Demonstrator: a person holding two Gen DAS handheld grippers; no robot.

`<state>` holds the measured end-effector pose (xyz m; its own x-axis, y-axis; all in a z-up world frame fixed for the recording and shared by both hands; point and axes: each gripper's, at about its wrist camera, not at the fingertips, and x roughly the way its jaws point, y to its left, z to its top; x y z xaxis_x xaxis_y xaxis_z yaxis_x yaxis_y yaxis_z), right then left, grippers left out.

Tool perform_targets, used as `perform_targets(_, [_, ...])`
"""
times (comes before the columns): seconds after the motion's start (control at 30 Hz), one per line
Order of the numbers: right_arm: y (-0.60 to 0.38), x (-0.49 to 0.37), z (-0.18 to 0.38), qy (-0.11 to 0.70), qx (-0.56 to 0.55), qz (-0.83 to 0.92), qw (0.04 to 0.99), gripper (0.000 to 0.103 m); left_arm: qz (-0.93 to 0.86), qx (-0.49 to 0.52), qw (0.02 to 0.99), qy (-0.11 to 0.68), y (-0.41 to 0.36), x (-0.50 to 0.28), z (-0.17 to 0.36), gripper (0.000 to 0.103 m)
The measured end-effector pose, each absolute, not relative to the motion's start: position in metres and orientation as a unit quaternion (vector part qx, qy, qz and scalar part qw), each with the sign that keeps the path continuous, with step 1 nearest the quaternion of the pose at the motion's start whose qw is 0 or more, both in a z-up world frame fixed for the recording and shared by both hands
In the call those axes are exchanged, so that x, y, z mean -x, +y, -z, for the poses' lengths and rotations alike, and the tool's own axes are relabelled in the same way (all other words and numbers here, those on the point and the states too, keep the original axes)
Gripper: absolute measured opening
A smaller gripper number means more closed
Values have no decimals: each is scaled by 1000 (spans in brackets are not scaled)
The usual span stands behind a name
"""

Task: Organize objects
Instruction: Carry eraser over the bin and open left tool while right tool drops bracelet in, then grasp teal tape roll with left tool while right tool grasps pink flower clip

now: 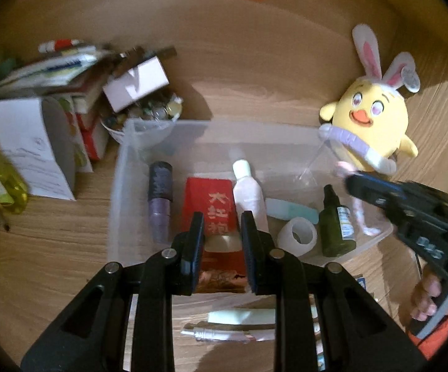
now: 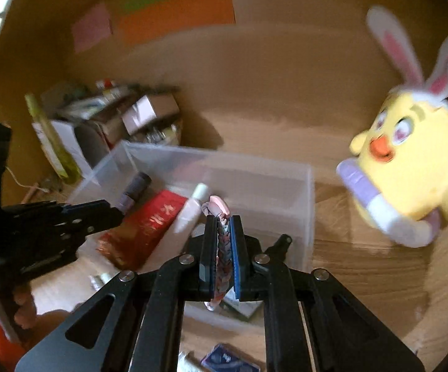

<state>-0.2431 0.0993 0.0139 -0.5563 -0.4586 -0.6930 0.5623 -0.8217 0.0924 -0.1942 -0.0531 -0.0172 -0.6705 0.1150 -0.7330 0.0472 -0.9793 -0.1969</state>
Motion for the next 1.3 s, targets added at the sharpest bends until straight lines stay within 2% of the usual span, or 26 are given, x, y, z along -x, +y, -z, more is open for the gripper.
perform_targets(0.37, [78, 255, 16, 112, -402, 861, 291, 9, -911, 404, 32, -76, -40, 197, 21, 26])
perform_targets(0.4, [78, 254, 16, 115, -402, 861, 290, 12, -911, 405, 34, -75, -40, 195, 21, 29])
perform_targets(0.53, [85, 247, 6, 110, -390, 869, 283, 37, -916, 393, 39, -76, -38, 183, 13, 48])
perform_targets(0.6, [89, 242, -2, 109, -377, 876, 280, 39, -922, 381, 33, -65, -34, 174, 7, 58])
perform_targets(0.67, [93, 234, -10, 110, -365, 881, 279, 43, -928, 369, 29, -52, -29, 163, 0, 61])
perform_targets(0.73, [101, 223, -20, 109, -351, 888, 277, 52, -931, 362, 29, -45, -25, 152, -6, 63])
perform_targets(0.8, [108, 212, -28, 105, -340, 892, 277, 60, -933, 357, 30, -47, -24, 142, -10, 79])
perform_targets(0.87, [114, 199, -32, 102, -332, 895, 280, 63, -936, 347, 31, -49, -23, 130, -13, 86])
perform_targets(1.07, [138, 157, -29, 91, -322, 898, 285, 66, -931, 361, 36, -37, -16, 101, -1, 86])
perform_targets(1.3, [151, 115, -1, 88, -343, 884, 304, 63, -916, 395, 48, -53, -12, 78, 27, 86])
